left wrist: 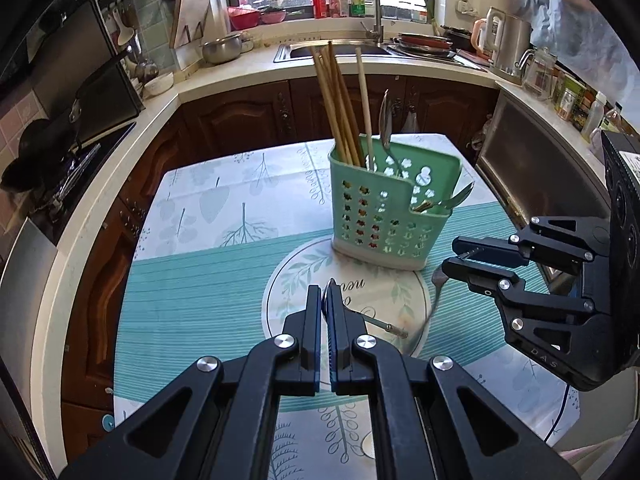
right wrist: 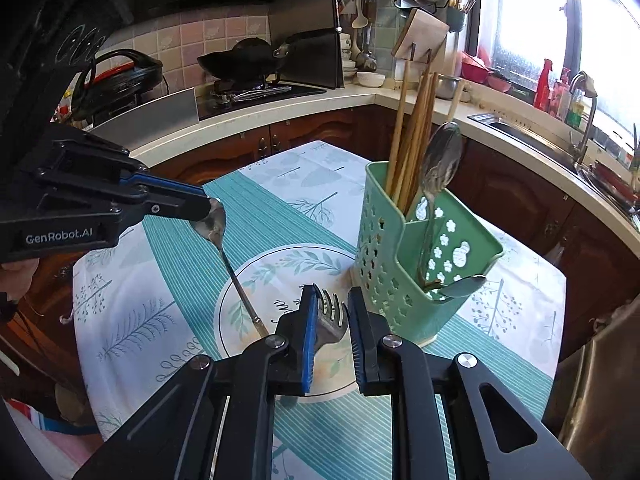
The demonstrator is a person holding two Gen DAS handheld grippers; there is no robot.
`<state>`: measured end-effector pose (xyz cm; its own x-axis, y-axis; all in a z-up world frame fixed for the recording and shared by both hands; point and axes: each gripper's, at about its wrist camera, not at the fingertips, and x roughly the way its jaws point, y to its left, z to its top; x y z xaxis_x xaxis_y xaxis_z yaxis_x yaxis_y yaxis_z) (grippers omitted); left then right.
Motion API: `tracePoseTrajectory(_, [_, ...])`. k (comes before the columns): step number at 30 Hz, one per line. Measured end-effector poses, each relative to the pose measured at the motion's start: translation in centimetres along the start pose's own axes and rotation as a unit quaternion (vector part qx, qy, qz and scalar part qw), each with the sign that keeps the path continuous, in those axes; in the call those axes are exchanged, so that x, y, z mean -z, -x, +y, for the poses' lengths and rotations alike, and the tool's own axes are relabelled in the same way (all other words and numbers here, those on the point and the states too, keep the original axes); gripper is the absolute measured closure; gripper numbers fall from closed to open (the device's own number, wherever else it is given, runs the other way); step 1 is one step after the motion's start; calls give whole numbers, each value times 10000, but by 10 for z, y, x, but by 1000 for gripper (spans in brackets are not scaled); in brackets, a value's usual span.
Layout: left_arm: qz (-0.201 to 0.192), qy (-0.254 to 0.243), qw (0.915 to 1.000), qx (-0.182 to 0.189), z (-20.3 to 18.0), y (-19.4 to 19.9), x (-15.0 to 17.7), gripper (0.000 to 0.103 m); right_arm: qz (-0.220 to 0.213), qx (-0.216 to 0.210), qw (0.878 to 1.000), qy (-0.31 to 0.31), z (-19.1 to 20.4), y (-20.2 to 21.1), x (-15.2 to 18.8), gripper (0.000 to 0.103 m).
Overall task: Organize utensils
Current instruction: 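Carry the small spoon and fork with both tools into the green caddy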
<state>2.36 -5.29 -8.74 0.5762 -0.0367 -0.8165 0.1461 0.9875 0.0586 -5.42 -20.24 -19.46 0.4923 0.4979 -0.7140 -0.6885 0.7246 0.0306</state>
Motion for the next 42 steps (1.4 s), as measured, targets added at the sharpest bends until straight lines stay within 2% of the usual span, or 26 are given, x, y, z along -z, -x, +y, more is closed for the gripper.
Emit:
tracePoseTrajectory(4, [-138,-152,9998,-39,-6,9,-14,102,-71,115,9998,-134,-7,14,-4,101])
tracePoseTrajectory(14, [-345,-416,9985,-86,-9,27,-54,102,-312,155,9980,-528,-32,58,-28,101])
tracePoseTrajectory(21, [-800,-738,9937,-259,-17,54,-97,102,-457,791,9951,-368,-46,105,-69,101])
tracePoseTrajectory(27, [-1038,-892,9899,-381,-27,55,-130,102,-655,1487,9866,-127,-65,138,-94,101])
tracePoseTrajectory(35, [-979,-1177,9867,-548,-47,20,-145,102,-439,2171,9747,311,-74,124,-91,101])
tracePoseTrajectory(42, [-575,-1359,9881,-440,-58,-17,-137,101,-157,2361,9700,562,-76,73,-87,101])
